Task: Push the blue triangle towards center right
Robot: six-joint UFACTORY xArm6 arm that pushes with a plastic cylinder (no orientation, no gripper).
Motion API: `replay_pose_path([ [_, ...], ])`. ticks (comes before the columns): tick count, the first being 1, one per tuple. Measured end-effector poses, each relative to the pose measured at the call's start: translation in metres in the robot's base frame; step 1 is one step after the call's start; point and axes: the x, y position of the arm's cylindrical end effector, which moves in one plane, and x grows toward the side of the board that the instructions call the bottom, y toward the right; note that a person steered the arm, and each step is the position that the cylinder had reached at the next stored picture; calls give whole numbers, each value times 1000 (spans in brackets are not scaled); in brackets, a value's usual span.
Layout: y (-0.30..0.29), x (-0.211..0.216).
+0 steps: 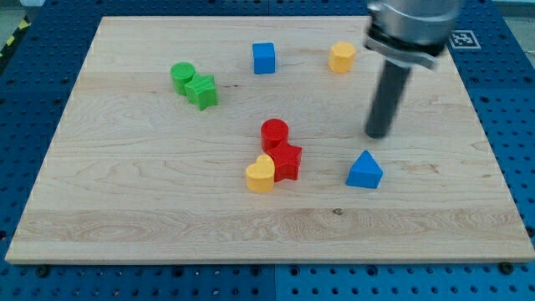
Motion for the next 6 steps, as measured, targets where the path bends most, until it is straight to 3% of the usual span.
replay_pose_path([
  [1, 42, 49],
  [2, 41, 86],
  [3, -15, 100],
  [6, -86, 53],
])
